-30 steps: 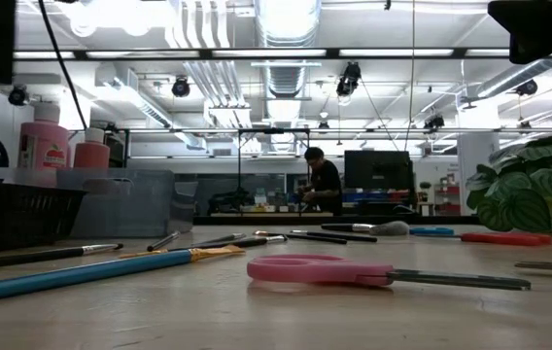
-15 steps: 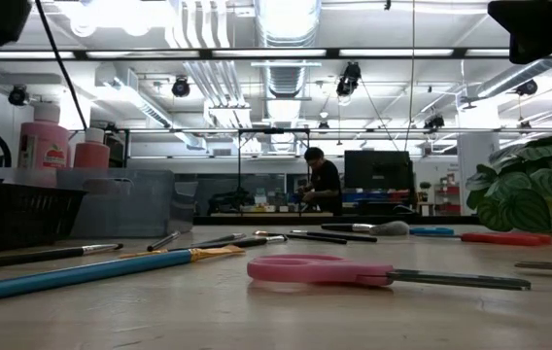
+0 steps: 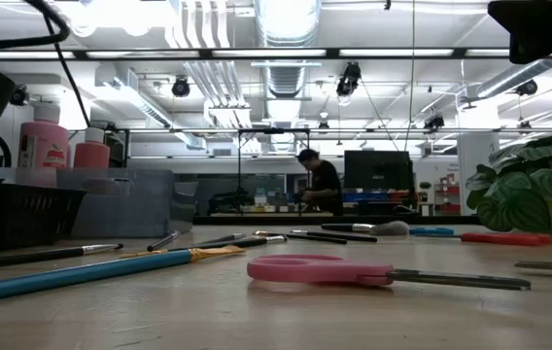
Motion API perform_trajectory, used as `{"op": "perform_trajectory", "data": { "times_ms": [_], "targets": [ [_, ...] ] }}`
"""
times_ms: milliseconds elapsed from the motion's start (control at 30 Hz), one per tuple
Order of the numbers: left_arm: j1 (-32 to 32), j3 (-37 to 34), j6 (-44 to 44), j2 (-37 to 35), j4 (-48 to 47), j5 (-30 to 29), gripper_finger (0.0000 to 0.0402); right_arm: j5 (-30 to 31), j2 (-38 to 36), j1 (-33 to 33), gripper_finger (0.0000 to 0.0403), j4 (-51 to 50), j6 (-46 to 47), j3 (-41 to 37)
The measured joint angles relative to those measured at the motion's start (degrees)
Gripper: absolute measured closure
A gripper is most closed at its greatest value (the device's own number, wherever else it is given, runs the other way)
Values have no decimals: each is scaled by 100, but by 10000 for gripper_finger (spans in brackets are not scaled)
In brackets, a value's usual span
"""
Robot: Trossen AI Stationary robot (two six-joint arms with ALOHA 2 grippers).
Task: Pick & Place Paint Supplies
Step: Put the left blue brush into the black bin
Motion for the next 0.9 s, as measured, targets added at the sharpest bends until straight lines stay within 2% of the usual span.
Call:
{"op": "perform_trajectory", "data": {
  "times_ms": [333,467,567,900],
  "targets": [
    [0,-259,-26,-13,329,81,161,0,-2,0,62,0,-10,0],
    [0,-259,-23,-13,361,83,177,0,-4,1,62,0,-9,0],
    [4,-259,-22,-13,398,83,212,2,-4,1,62,0,0,0],
    [4,-258,-2,-9,508,22,372,0,-2,0,62,0,-8,0]
  ]
}}
